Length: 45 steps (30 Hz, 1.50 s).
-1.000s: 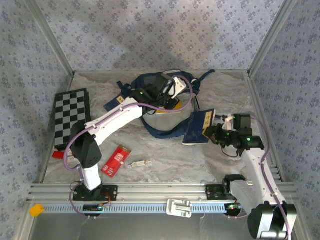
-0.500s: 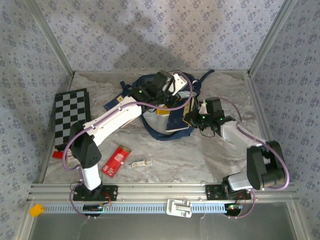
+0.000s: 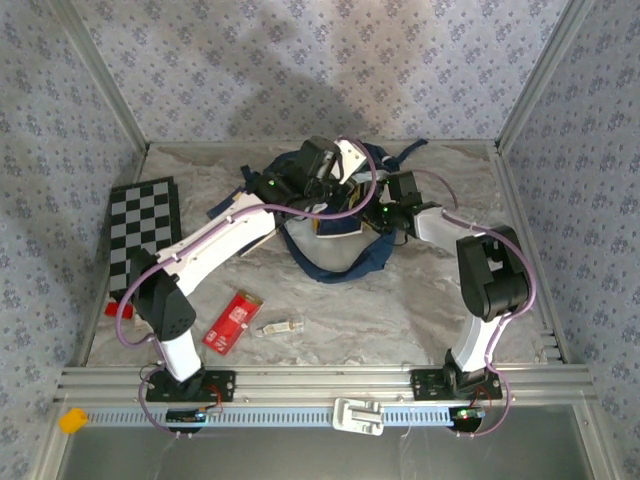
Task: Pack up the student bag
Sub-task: Place the book in the student bag.
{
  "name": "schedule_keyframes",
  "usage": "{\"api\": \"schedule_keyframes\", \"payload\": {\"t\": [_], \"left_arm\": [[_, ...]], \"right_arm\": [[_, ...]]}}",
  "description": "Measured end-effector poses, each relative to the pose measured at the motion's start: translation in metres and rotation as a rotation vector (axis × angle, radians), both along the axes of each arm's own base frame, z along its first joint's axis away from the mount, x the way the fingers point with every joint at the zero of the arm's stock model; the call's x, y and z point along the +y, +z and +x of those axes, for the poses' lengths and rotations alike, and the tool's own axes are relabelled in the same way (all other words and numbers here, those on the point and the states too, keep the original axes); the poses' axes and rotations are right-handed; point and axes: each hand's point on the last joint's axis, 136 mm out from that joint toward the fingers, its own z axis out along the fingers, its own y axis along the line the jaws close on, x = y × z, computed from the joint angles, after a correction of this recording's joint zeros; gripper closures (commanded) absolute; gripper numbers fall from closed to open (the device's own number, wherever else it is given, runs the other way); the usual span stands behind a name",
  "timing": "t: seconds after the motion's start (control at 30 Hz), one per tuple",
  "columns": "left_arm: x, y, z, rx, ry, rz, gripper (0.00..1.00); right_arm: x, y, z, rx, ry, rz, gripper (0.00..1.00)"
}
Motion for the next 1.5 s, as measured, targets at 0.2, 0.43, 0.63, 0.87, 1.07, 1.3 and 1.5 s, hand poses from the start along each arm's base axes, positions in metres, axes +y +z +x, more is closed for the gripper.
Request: {"api": "schedule_keyframes", "payload": {"t": [0.2,0.43,0.63,0.87,1.07,1.3,1.5], "left_arm": [[0.000,-0.001,0.000,0.015,-0.005,-0.012,1.00],[-0.003,-0.003,-0.003,0.036,-0.012,-0.028,1.00],[-0.002,-0.003,-0.002,0.045,-0.007,-0.037,1.00],[-0.002,-0.004,-0.003,0.052,-0.011,-0.040,1.00],[-0.002,-0.004,-0.003,0.053,-0.009,-0.040,1.00],[0.000,-0.004,-0.001,0.073,-0.001,-0.063,1.00],[0.000,-0.004,-0.001,0.077,-0.003,-0.066,1.00]], "right_arm": [[-0.015,0.019,-0.037,-0.044,-0.015,-0.117,0.51],[0.012,0.003,-0.069,-0.022,0.052,-0.149,0.80],[0.020,-0.031,-0.058,-0.016,0.020,-0.199,0.93],[0.010,-0.028,-0.019,-0.124,-0.078,-0.208,0.94],[0.014,-0.017,-0.024,-0.189,-0.051,-0.209,0.89],[0.023,-0.002,-0.051,-0.216,-0.001,-0.200,0.93],[0.028,-0.035,-0.056,-0.152,0.022,-0.237,0.96]]}}
